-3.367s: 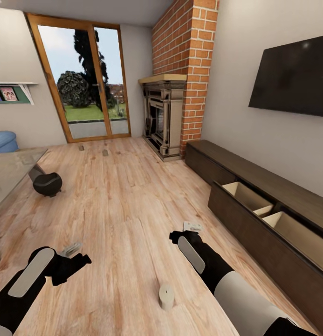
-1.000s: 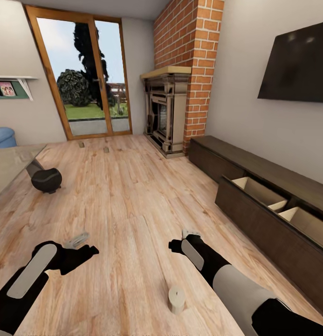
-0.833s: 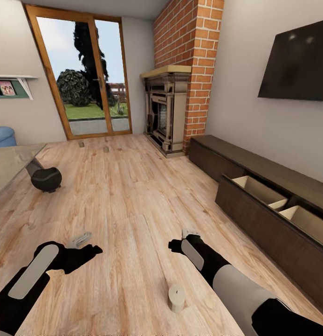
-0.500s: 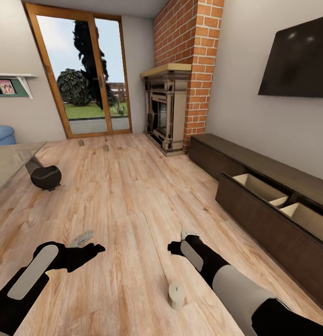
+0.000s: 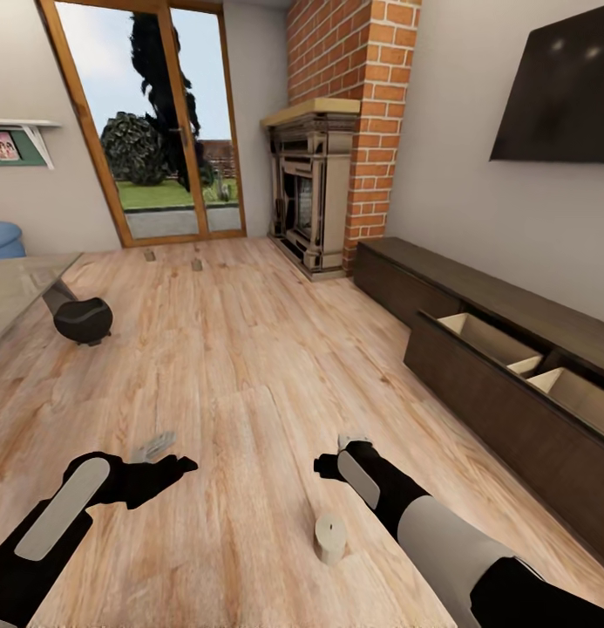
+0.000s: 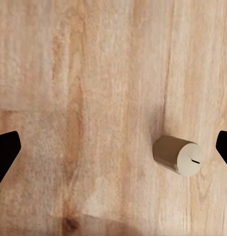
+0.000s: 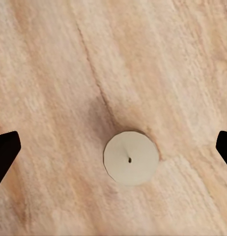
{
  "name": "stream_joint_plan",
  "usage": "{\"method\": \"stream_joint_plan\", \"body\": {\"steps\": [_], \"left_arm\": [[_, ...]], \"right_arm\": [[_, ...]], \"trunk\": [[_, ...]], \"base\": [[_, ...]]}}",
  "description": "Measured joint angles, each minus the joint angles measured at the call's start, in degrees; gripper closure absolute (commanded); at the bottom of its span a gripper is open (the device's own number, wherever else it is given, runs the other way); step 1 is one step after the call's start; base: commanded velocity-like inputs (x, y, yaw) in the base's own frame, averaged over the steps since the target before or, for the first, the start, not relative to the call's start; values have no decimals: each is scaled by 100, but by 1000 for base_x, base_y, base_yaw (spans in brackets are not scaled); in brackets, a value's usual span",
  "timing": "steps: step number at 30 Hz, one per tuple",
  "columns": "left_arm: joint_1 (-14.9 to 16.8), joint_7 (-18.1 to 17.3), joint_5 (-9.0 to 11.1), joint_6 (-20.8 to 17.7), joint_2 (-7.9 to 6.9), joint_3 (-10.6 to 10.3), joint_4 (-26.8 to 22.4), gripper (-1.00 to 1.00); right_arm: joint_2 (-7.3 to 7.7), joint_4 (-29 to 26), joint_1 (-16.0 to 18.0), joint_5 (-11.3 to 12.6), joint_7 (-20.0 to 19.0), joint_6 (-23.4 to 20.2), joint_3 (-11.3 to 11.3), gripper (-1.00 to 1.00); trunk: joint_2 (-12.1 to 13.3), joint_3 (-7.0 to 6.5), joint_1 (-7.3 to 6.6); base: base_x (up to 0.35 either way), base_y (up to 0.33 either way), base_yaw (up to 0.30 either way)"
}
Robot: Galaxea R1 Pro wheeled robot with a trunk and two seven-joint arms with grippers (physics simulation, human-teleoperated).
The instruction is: Place each of the two pumpkins and all three candles from the living room inside a cabinet in the living room (use any cabinet), then make sure every cabinet is closed, and position the cauldron so it is next to a table in the living room.
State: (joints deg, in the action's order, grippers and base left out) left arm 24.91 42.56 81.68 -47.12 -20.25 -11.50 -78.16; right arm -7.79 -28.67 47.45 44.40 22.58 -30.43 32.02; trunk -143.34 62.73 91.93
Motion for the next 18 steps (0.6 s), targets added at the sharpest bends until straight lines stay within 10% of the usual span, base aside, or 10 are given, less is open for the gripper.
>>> {"method": "stream_joint_plan", "body": {"steps": [18], "left_arm": [[-16, -58, 49, -98, -44, 63, -551, -100]], "right_arm": [[1, 2, -2, -59, 0, 26, 3, -100]], "trunk": [[-24, 399, 46]], "base": [[0, 0, 0]]}}
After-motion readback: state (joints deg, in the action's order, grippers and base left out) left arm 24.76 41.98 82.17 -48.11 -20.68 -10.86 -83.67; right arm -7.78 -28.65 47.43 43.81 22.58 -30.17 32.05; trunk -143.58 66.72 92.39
